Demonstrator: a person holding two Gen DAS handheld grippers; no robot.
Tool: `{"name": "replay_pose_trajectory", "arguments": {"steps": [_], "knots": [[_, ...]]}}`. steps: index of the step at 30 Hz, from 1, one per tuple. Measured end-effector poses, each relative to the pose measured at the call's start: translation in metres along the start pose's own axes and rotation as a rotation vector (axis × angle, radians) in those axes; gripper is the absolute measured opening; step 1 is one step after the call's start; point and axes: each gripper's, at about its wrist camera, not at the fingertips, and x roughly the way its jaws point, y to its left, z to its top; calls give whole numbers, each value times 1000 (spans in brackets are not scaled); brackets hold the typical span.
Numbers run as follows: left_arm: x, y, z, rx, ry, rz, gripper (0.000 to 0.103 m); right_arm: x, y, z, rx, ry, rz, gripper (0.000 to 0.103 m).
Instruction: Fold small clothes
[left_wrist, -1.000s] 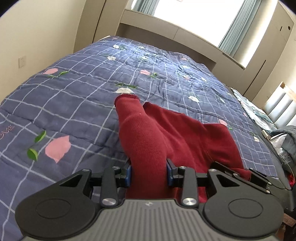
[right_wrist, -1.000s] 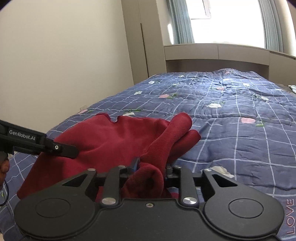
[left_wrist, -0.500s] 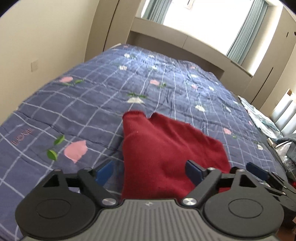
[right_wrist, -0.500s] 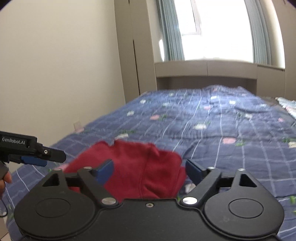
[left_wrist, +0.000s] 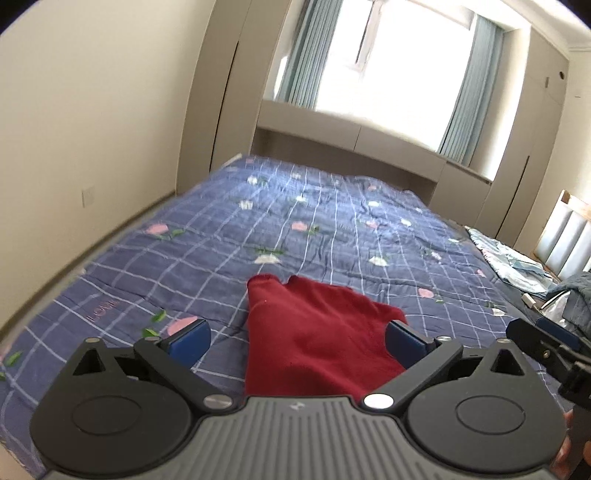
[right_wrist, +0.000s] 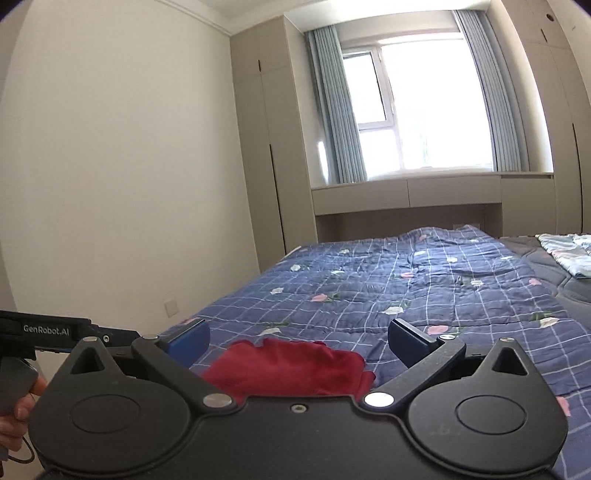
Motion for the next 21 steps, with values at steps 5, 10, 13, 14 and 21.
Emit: {"name": "replay_pose_trajectory", "arguments": {"steps": [5, 10, 13, 14, 21], "knots": [[-37, -11, -17, 39, -36, 0, 102, -41, 13, -5, -9, -22, 3, 102], [-67, -16, -39, 50, -49, 11, 102, -76, 24, -16, -12, -43, 3, 102], [-83, -17, -53, 58, -56, 30, 102, -93, 29, -25, -13, -37, 4, 102], [-88, -17, -58, 58, -59, 36, 102, -100, 31, -29, -14, -33, 4, 102], [-117, -17, -89, 70, -74, 76, 103, -132, 44, -50, -25, 2, -15, 102]]}}
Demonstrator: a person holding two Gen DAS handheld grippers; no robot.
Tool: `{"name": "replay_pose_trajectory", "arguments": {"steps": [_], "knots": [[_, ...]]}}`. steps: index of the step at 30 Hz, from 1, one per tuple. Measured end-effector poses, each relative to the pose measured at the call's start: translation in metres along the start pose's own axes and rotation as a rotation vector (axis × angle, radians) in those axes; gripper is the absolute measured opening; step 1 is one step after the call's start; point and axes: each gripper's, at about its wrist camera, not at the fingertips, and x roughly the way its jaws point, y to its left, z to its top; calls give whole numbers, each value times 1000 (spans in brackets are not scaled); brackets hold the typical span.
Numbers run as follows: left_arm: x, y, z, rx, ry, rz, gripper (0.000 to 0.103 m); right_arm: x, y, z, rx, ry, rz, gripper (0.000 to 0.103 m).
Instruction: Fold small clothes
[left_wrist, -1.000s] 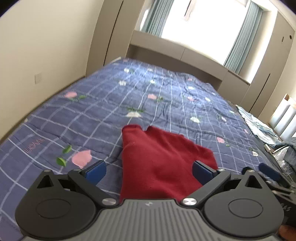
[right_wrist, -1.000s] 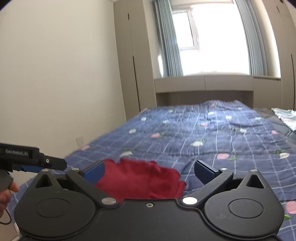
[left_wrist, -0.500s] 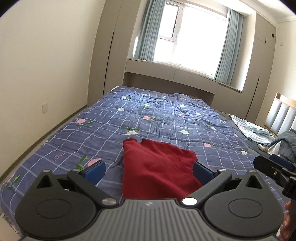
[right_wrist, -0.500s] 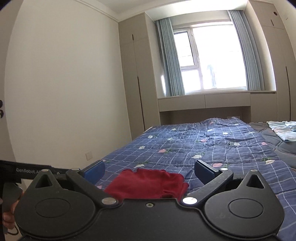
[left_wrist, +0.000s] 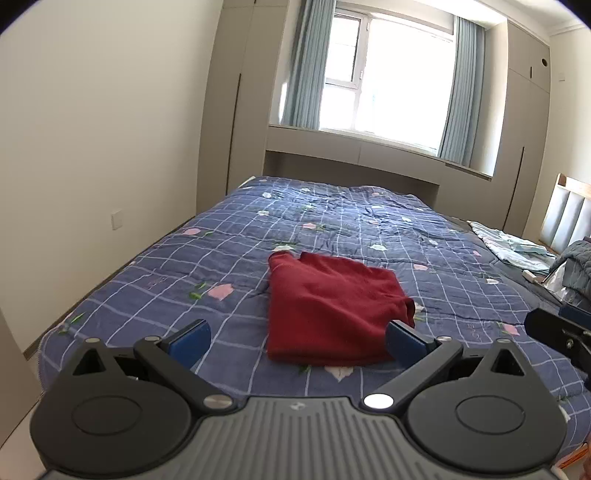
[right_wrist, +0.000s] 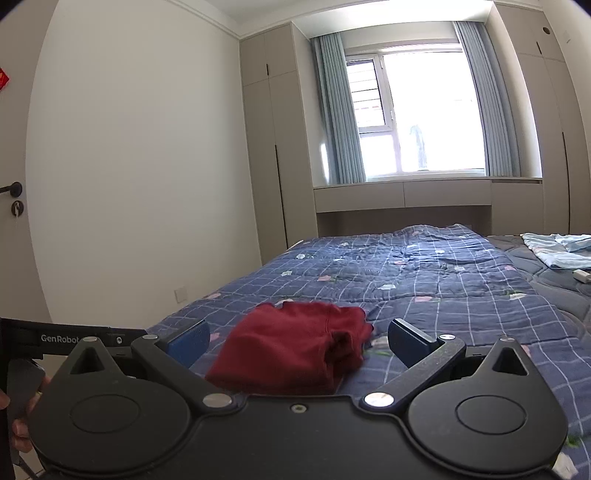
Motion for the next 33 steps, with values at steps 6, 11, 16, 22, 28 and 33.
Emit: {"name": "replay_pose_trajectory", "arguments": {"steps": [6, 11, 16, 22, 28, 33], "knots": [[-24, 5, -21, 10, -11, 30, 103, -18, 9, -14, -2, -12, -14, 102], [-33, 9, -38, 11, -20, 47, 103, -19, 16, -33, -22, -18, -35, 102], [-31, 12, -51, 10, -8, 44, 103, -17, 23, -45, -61, -18, -37, 102], [-29, 20, -60, -20, -8, 61, 103, -14, 23, -47, -55, -4, -31, 102], [-31, 23, -61, -22, -8, 68, 103, -12, 23, -46, -49, 1, -32, 102], [-31, 20, -61, -20, -3, 66, 103, -12, 23, -46, -49, 0, -33, 102]]}}
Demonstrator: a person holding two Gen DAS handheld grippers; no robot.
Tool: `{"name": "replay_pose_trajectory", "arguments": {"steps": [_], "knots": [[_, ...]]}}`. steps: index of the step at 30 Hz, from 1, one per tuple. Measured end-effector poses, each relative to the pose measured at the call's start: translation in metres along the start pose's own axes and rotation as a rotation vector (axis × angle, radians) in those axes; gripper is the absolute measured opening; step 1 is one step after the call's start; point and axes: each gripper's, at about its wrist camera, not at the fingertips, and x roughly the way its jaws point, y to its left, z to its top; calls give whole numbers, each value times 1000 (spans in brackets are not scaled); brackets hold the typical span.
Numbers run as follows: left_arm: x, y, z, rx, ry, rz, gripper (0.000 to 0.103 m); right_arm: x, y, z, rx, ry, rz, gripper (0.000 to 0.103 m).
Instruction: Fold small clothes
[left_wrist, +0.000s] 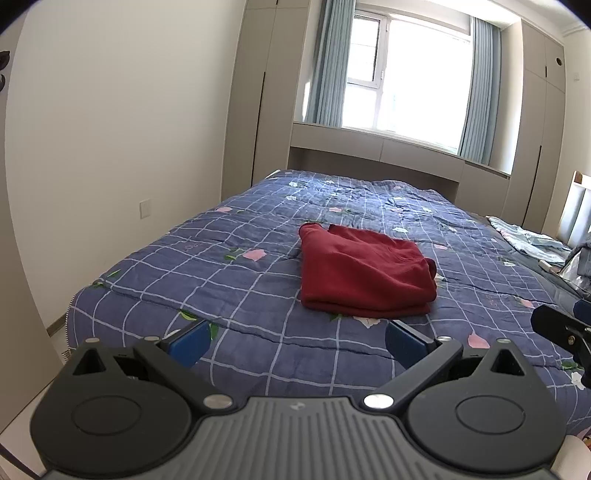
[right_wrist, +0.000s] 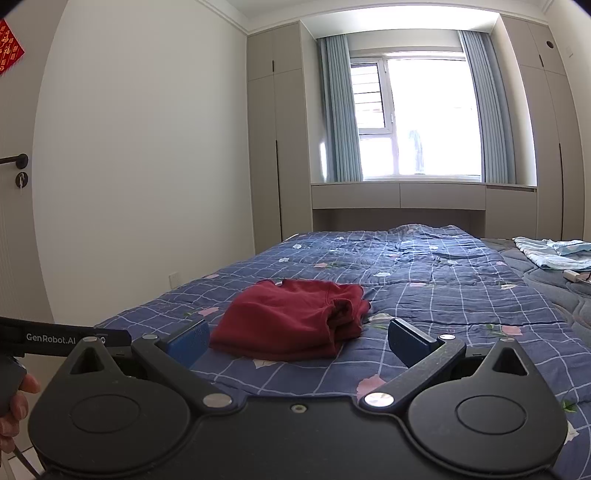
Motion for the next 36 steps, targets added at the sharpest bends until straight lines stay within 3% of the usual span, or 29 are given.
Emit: {"name": "replay_pose_trajectory", "arguments": {"steps": [36], "knots": [[0, 1, 0, -1, 5, 8, 103, 0, 0, -1, 3, 4, 1, 102]]}}
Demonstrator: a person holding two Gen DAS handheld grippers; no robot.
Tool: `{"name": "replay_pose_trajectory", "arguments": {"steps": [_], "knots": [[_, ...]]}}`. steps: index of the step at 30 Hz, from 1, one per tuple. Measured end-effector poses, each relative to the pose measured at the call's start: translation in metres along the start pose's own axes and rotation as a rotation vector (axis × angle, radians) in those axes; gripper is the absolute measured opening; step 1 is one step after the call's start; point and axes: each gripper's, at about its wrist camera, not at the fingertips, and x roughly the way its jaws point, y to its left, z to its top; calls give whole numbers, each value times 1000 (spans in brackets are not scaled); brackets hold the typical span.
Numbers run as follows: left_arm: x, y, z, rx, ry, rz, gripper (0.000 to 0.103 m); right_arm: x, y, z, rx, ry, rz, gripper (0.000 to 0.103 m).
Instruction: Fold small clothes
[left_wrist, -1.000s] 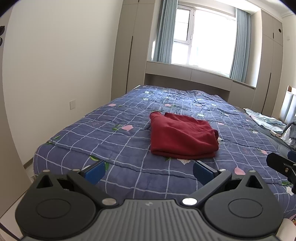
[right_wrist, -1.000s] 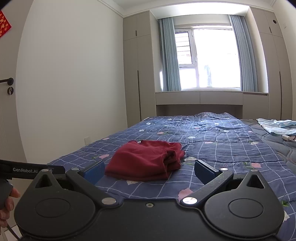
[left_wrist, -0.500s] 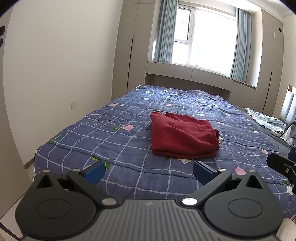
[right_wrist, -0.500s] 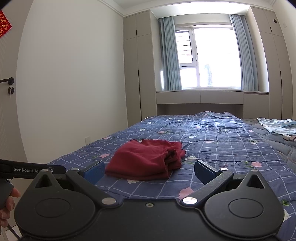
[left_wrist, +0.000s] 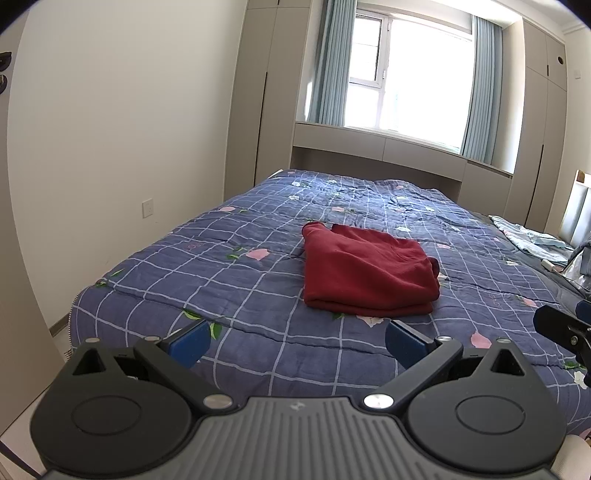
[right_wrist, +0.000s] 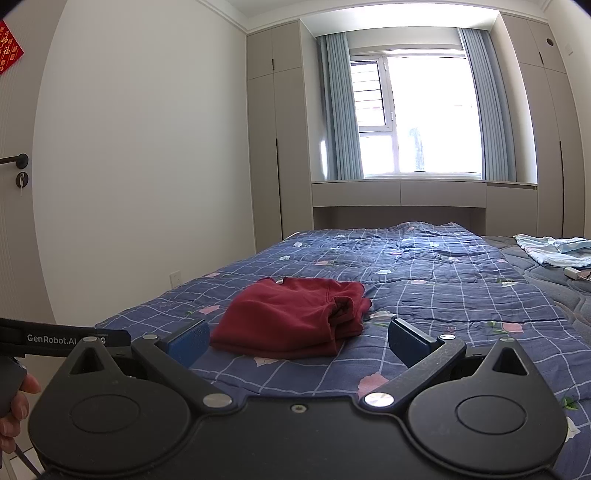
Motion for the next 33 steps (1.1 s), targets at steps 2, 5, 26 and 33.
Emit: {"name": "replay_pose_trajectory", "arguments": {"steps": [2, 5, 26, 33], "knots": [[0, 0, 0, 0, 1, 0, 103, 0, 0, 0, 1, 0, 1, 102], [-1, 1, 0, 0, 4, 0, 103, 0, 0, 0, 0, 0, 0, 102], [-1, 0, -2, -1, 8, -1, 103, 2, 1, -3, 2, 7, 6, 102], [1, -1, -2, -12, 24, 1, 103, 2, 1, -3, 1, 6, 6, 102]]}}
